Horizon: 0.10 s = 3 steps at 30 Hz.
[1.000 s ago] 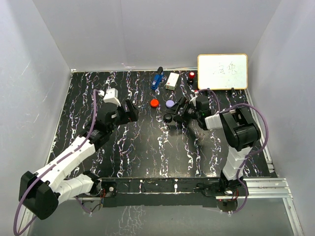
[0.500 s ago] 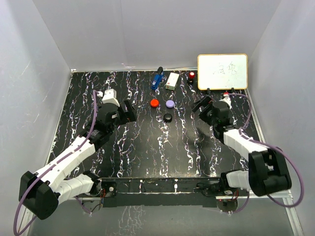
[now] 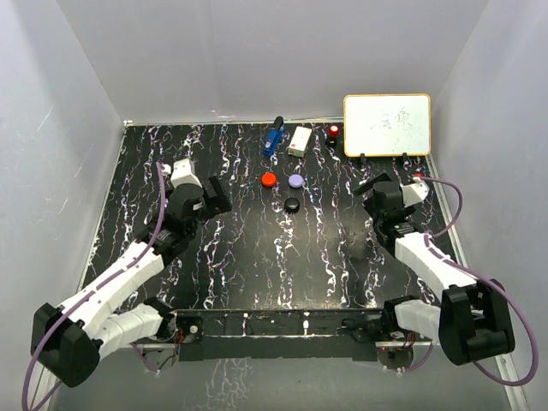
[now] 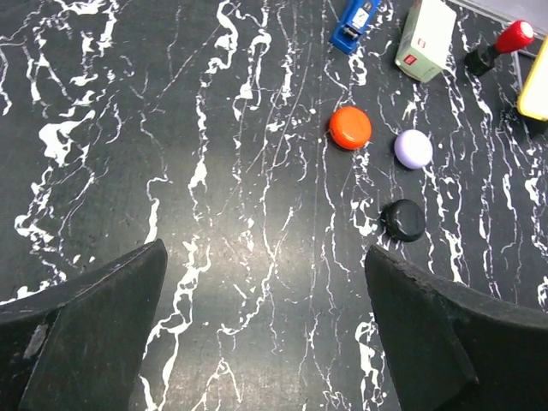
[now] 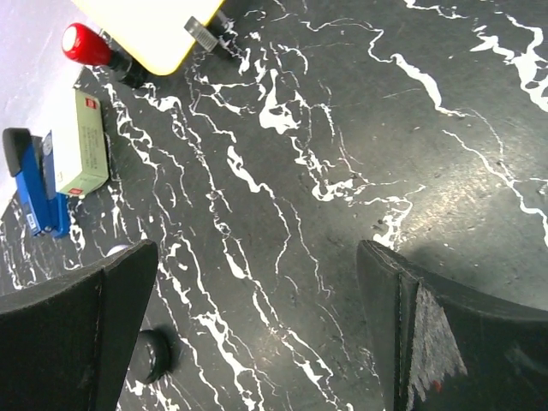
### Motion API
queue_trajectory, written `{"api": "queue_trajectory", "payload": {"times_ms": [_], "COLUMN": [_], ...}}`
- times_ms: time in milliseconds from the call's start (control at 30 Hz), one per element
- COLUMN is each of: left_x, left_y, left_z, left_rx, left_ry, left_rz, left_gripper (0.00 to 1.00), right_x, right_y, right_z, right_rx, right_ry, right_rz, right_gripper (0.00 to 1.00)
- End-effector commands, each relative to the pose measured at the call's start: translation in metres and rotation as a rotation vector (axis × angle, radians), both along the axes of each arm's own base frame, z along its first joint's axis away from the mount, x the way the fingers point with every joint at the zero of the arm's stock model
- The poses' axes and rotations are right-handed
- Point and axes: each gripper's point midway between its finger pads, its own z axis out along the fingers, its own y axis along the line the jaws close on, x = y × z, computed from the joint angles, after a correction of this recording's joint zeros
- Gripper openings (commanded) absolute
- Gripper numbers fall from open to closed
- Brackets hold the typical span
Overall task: Insert the wireless bluetooth earbuds into the charging case
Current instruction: Reset both arms
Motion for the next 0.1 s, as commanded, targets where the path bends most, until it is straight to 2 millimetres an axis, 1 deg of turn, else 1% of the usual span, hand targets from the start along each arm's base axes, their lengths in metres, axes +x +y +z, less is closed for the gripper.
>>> {"api": "queue_trajectory", "payload": {"times_ms": [0,67], "left_x": [-0.0051,-0.0042], "left_y": [0.0164,0.0189], "left_z": [0.0035,0.0072], "left_rx": [-0.010,-0.009], "left_ry": [-0.039,-0.056], "left_rz": [0.069,0.081], "left_gripper": [0.98,0.99], "right_x": [-0.0008,-0.0001], "right_y": [-0.0103,-0.0092], "right_z": [0.0084,0.0091], "right_rx": [-0.014,-0.015], "right_ry": [-0.028,-0.029], "right_rz": [-0.058,-0.050], "right_gripper": [0.98,0.98]}}
